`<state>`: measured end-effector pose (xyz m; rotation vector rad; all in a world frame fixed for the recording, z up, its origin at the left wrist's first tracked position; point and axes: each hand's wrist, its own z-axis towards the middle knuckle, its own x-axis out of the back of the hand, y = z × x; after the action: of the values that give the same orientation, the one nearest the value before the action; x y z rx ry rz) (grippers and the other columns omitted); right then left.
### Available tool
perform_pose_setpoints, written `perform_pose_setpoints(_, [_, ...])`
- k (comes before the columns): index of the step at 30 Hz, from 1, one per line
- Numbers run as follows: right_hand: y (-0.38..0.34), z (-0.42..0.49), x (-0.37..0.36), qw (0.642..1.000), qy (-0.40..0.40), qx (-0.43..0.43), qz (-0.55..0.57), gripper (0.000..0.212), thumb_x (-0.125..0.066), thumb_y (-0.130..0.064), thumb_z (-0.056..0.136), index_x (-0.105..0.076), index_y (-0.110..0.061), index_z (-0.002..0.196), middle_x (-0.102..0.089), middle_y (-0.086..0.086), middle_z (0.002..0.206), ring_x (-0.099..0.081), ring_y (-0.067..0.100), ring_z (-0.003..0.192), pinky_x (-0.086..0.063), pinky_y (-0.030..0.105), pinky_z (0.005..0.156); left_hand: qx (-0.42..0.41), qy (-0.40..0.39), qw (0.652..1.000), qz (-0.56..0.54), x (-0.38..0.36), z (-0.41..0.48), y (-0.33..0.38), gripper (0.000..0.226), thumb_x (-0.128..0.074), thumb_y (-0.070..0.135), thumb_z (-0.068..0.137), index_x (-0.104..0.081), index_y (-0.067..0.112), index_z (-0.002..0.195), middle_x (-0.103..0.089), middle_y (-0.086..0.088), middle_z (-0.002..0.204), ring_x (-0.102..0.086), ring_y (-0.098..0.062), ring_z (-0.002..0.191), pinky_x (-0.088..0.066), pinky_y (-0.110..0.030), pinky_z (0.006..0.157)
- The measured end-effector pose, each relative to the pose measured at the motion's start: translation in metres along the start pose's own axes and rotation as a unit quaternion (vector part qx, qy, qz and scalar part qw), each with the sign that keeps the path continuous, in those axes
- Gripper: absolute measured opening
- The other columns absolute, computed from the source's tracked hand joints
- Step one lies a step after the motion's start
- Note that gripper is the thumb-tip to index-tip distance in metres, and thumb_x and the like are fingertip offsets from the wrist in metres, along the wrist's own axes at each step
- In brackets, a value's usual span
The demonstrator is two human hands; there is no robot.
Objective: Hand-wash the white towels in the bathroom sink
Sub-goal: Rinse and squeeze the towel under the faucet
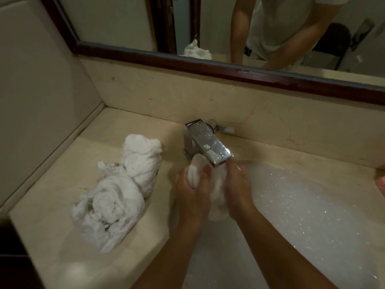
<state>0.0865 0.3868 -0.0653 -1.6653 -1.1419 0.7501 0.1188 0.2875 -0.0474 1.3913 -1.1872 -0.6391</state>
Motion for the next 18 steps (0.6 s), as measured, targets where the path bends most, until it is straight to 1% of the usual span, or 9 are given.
perform_pose_setpoints(1, [-0.001, -0.002, 0.005, 1.000, -0.005, -0.018, 0.003, 0.039, -0.054, -0.055, 0.101, -0.071, -0.023, 0.115, -0.075, -0.002, 0.105, -0.070, 0.016, 0.098, -0.056, 0.035, 0.082, 0.011, -0.015, 1.000, -0.001, -0.001, -0.001, 0.001, 0.020, -0.071, 0.053, 0.092, -0.056, 0.041, 0.099, -0.066, 0.012, 0.106, -0.063, -0.009, 0.099, -0.044, -0.020, 0.078])
perform_pose_setpoints(3, [-0.001, -0.005, 0.014, 1.000, -0.006, -0.022, -0.008, 0.041, -0.054, -0.058, 0.101, -0.075, -0.024, 0.111, -0.078, 0.001, 0.104, -0.074, 0.021, 0.100, -0.060, 0.042, 0.089, 0.035, -0.039, 0.998, -0.028, -0.004, -0.002, 0.002, 0.043, -0.080, 0.057, 0.081, -0.060, 0.038, 0.114, -0.070, 0.011, 0.112, -0.067, -0.007, 0.102, -0.049, -0.018, 0.079])
perform_pose_setpoints(5, [-0.001, -0.006, 0.022, 1.000, -0.008, -0.022, -0.002, 0.037, -0.054, -0.052, 0.106, -0.079, -0.025, 0.102, -0.081, 0.001, 0.096, -0.076, 0.022, 0.096, -0.061, 0.042, 0.087, 0.037, -0.052, 0.997, -0.047, -0.007, 0.001, 0.001, 0.062, -0.089, 0.067, 0.064, -0.060, 0.042, 0.113, -0.072, 0.016, 0.109, -0.068, 0.001, 0.100, -0.054, -0.022, 0.084])
perform_pose_setpoints(6, [0.000, -0.005, 0.025, 1.000, -0.010, -0.024, 0.004, 0.038, -0.054, -0.052, 0.106, -0.080, -0.025, 0.101, -0.081, 0.001, 0.096, -0.077, 0.023, 0.096, -0.061, 0.043, 0.088, 0.038, -0.057, 0.997, -0.041, -0.008, 0.002, 0.001, 0.070, -0.087, 0.073, 0.054, -0.059, 0.044, 0.111, -0.071, 0.018, 0.108, -0.067, 0.002, 0.099, -0.055, -0.025, 0.086])
perform_pose_setpoints(8, [0.001, -0.004, 0.026, 1.000, -0.013, -0.023, 0.008, 0.042, -0.056, -0.062, 0.099, -0.078, -0.029, 0.110, -0.081, 0.000, 0.104, -0.076, 0.023, 0.102, -0.060, 0.048, 0.094, 0.048, -0.084, 0.995, -0.022, -0.007, 0.003, 0.000, 0.080, -0.081, 0.079, 0.043, -0.054, 0.045, 0.110, -0.066, 0.023, 0.105, -0.066, 0.001, 0.099, -0.053, -0.027, 0.084])
perform_pose_setpoints(10, [-0.002, -0.007, 0.022, 0.999, -0.015, -0.030, 0.025, 0.050, -0.055, -0.068, 0.089, -0.077, -0.031, 0.116, -0.079, 0.000, 0.111, -0.074, 0.023, 0.106, -0.059, 0.052, 0.098, 0.056, -0.112, 0.992, 0.007, -0.002, 0.004, 0.001, 0.081, -0.087, 0.079, 0.042, -0.050, 0.049, 0.108, -0.065, 0.025, 0.102, -0.064, 0.003, 0.097, -0.052, -0.027, 0.081])
perform_pose_setpoints(12, [-0.006, -0.009, 0.017, 0.998, -0.031, -0.031, 0.036, 0.044, -0.055, -0.061, 0.096, -0.078, -0.027, 0.112, -0.080, 0.002, 0.107, -0.076, 0.024, 0.103, -0.060, 0.050, 0.095, 0.047, -0.117, 0.992, 0.024, 0.003, 0.007, -0.002, 0.073, -0.090, 0.071, 0.053, -0.052, 0.048, 0.111, -0.067, 0.022, 0.106, -0.066, 0.002, 0.096, -0.055, -0.029, 0.082])
perform_pose_setpoints(15, [-0.011, -0.010, 0.010, 0.997, -0.053, -0.031, 0.054, 0.033, -0.054, -0.042, 0.107, -0.079, -0.021, 0.106, -0.082, 0.003, 0.101, -0.077, 0.026, 0.101, -0.060, 0.043, 0.089, 0.020, -0.066, 0.997, 0.021, 0.010, 0.013, -0.001, 0.074, -0.077, 0.065, 0.059, -0.062, 0.030, 0.122, -0.073, 0.008, 0.112, -0.071, -0.011, 0.100, -0.059, -0.041, 0.088])
perform_pose_setpoints(18, [-0.012, -0.010, 0.007, 0.995, -0.081, -0.021, 0.051, 0.033, -0.056, -0.044, 0.106, -0.080, -0.022, 0.104, -0.082, 0.002, 0.102, -0.076, 0.025, 0.103, -0.058, 0.042, 0.090, 0.024, -0.004, 0.998, -0.050, 0.022, 0.018, -0.001, 0.067, -0.072, 0.057, 0.060, -0.068, 0.025, 0.118, -0.076, 0.007, 0.108, -0.073, -0.012, 0.098, -0.060, -0.044, 0.090])
